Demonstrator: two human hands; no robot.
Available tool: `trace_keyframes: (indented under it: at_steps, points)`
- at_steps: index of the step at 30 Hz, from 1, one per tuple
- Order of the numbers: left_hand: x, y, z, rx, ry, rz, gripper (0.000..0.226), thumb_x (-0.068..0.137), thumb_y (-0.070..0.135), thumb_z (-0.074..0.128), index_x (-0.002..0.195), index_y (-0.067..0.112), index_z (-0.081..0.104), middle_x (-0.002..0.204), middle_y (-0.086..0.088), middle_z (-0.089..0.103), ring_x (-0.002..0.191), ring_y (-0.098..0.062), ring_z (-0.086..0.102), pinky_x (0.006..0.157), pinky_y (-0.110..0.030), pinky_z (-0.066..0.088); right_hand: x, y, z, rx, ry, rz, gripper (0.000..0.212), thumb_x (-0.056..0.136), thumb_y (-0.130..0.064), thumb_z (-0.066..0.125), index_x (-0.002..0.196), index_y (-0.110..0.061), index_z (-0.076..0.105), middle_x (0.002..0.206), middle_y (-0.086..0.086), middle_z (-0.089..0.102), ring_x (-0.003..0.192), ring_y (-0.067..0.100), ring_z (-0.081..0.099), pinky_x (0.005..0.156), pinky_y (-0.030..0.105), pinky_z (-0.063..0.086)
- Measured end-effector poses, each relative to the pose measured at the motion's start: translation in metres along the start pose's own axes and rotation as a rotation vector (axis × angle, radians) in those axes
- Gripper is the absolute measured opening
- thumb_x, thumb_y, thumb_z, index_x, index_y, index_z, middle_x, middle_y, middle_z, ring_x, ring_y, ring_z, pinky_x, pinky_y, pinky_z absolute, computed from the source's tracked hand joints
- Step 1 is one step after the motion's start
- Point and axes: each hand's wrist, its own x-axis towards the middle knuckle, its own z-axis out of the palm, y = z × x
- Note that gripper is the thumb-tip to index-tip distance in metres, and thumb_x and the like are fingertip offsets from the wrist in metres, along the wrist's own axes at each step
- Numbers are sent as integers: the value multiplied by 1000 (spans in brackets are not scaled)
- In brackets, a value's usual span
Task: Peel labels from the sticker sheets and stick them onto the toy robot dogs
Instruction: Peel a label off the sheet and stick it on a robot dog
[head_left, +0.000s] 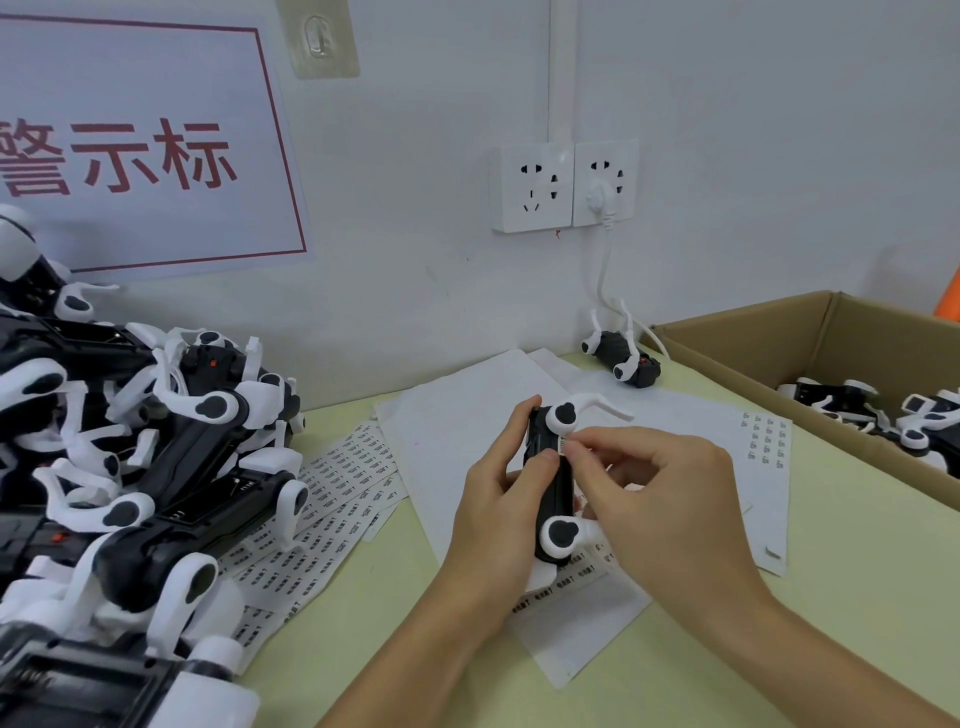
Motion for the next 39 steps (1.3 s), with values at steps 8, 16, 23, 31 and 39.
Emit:
trace_keyframes:
  at_steps: [8,16,23,31,39]
  points:
    - [-3,1,5,21,-19,10,47,88,35,50,125,62,55,99,-5,76,83,-16,69,80,-24,54,1,-8,-1,123,14,234,18,83,-19,76,67,-26,75,61,-7,71,54,10,68,55,19,49]
    - [-4,3,5,8,-29,48,47,89,29,50,128,55,53,83,-1,74,72,-10,66,67,-15,50,5,-5,-1,30,-79,248,21,91,-21,65,70,-24,67,54,-6,63,51,14,63,49,15,45]
    - [-3,2,2,-36,-36,-1,44,92,26,53,129,50,58,97,7,78,86,-7,73,70,-14,53,4,-1,2,46,-119,208,22,93,-22,60,70,-22,62,52,-5,50,50,10,47,52,19,39]
    - [0,1,0,-55,-21,-43,49,86,31,53,133,45,57,112,13,75,101,-9,72,79,-17,53,0,-1,4,66,-100,131,20,87,-21,64,68,-22,62,51,-7,41,52,12,43,52,25,41]
    - [3,-1,-4,-109,13,-62,47,84,33,54,129,47,61,106,-4,72,74,-23,65,73,-31,53,5,0,-4,20,34,58,21,86,-14,74,68,-25,68,50,-3,51,42,9,46,45,17,40]
